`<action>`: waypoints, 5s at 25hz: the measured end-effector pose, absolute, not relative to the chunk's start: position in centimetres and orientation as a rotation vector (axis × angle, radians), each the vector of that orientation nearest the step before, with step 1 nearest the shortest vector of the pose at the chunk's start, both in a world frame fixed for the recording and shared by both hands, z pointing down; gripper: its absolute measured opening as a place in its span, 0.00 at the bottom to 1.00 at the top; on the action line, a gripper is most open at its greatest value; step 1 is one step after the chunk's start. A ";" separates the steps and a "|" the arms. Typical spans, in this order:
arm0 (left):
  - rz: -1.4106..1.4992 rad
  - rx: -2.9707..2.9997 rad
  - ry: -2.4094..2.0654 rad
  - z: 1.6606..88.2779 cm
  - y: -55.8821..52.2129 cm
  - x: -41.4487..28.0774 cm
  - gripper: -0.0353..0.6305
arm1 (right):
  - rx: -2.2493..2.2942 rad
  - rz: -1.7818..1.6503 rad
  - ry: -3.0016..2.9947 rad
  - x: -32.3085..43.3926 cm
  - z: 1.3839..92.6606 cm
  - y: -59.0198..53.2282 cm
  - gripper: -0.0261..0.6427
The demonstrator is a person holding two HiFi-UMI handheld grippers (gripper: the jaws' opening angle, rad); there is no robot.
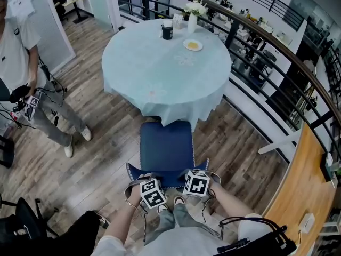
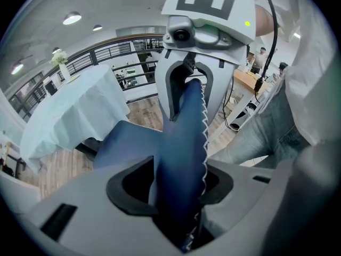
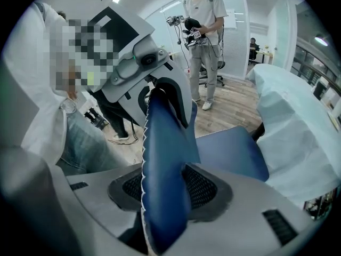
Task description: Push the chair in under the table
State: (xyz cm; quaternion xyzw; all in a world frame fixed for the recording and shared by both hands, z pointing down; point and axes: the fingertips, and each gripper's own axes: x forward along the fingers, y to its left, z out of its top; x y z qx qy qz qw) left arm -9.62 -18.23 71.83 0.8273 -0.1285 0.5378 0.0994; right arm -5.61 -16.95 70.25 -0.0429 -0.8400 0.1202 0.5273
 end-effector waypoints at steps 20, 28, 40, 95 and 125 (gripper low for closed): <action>1.589 2.431 -0.398 71.8 -23.3 -9.2 0.35 | -0.093 0.283 -2.020 -5.1 70.3 -22.1 0.31; 1.595 2.425 -0.404 71.8 -25.4 -9.2 0.35 | -0.086 0.282 -2.036 -5.2 70.5 -24.3 0.31; 1.589 2.427 -0.424 72.1 -28.1 -8.6 0.35 | -0.088 0.283 -2.038 -4.6 70.8 -26.9 0.31; 1.633 2.410 -0.433 72.3 -34.6 -7.4 0.37 | -0.070 0.205 -2.068 -3.7 71.2 -34.3 0.35; 0.962 2.565 -1.100 60.7 -27.6 -5.6 0.06 | 0.646 0.114 -2.341 -1.3 61.9 -31.5 0.09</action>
